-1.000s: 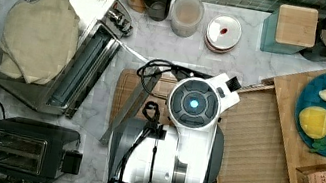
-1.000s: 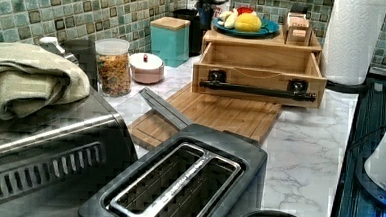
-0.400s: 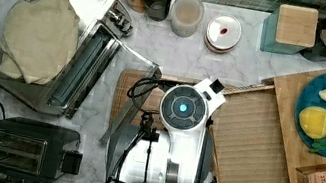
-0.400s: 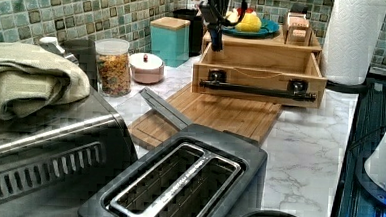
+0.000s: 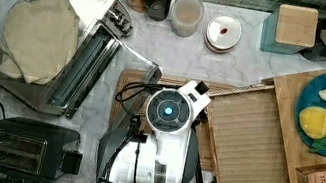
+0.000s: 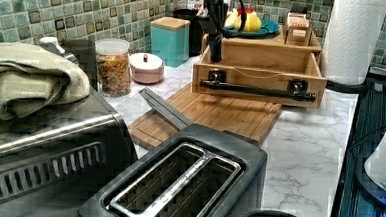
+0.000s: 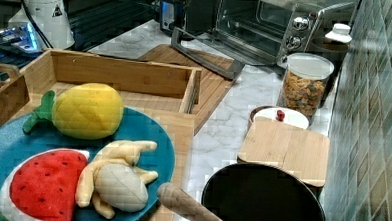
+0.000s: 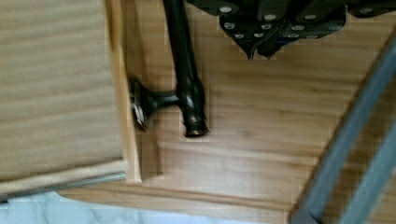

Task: Close the drawer.

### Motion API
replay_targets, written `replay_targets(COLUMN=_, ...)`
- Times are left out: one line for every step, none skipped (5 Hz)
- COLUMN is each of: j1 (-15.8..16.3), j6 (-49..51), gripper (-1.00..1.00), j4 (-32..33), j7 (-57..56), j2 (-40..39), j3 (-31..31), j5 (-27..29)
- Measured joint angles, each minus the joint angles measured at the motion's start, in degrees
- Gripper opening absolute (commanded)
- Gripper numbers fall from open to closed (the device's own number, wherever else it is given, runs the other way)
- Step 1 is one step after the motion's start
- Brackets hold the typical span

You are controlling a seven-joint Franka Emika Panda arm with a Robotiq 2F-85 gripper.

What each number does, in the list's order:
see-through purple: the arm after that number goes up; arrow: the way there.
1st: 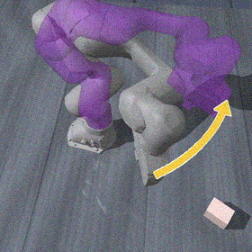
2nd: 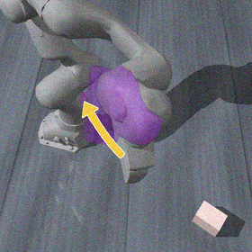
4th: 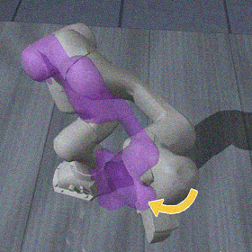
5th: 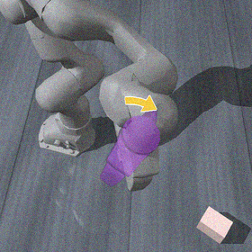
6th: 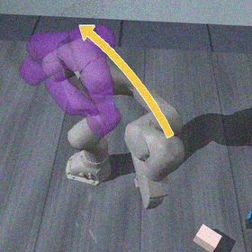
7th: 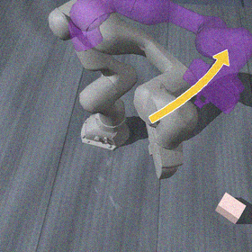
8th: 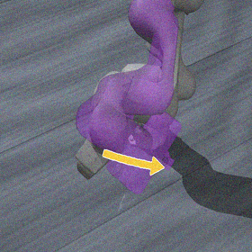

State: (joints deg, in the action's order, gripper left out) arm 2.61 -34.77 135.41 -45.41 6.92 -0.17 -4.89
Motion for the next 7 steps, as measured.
replay_targets(j1=0.0, j6=-1.7, gripper=-1.00, j4=0.7, j7=-2.4, j2=-1.2, j3=0.2, j5=1.8)
replay_targets(j1=-0.1, j6=-3.4, gripper=-1.00, j4=1.1, j7=-3.7, j2=-4.2, j3=-0.1, j5=2.0)
replay_targets(j1=0.0, j6=-7.1, gripper=-1.00, j4=2.7, j7=-3.7, j2=-7.2, j3=-0.8, j5=2.0)
replay_targets(j1=-0.1, j6=-7.2, gripper=-1.00, j4=4.3, j7=-3.7, j2=-8.8, j3=-1.6, j5=2.0)
replay_targets(j1=0.0, j6=-6.9, gripper=-1.00, j4=6.2, j7=-3.2, j2=-9.1, j3=-1.7, j5=1.7)
replay_targets(j1=0.0, j6=-6.8, gripper=-1.00, j4=7.4, j7=-3.2, j2=-9.2, j3=-1.7, j5=0.0)
replay_targets(j1=-0.1, j6=-6.9, gripper=-1.00, j4=7.4, j7=-3.7, j2=-9.2, j3=-1.8, j5=-4.9)
